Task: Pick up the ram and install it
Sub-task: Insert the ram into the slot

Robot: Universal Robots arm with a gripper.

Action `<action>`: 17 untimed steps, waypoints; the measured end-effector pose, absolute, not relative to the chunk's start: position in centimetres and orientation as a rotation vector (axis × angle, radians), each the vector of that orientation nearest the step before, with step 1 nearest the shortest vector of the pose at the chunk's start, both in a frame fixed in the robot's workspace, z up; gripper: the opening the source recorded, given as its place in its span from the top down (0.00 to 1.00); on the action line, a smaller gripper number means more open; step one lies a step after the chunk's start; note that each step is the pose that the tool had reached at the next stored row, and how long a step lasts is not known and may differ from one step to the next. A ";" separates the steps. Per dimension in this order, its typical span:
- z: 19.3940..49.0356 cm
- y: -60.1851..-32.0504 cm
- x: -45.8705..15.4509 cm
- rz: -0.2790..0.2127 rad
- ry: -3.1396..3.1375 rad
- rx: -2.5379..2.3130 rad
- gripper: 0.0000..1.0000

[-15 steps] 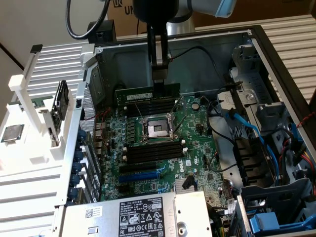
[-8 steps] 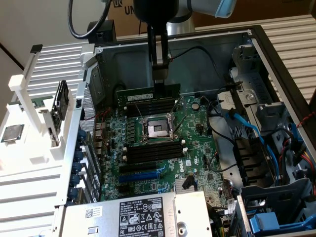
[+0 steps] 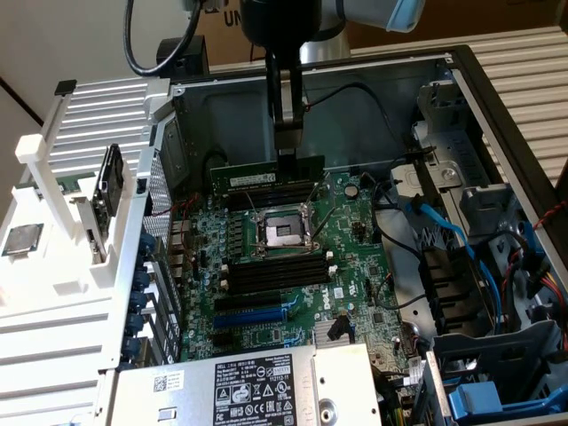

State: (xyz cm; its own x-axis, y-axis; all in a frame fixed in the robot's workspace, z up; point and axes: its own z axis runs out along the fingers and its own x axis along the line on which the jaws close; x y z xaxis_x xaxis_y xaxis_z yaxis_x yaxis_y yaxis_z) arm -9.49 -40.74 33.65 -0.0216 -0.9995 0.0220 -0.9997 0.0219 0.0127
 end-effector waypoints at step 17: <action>33.1 -40.7 -9.5 -0.001 -2.237 2.190 0.88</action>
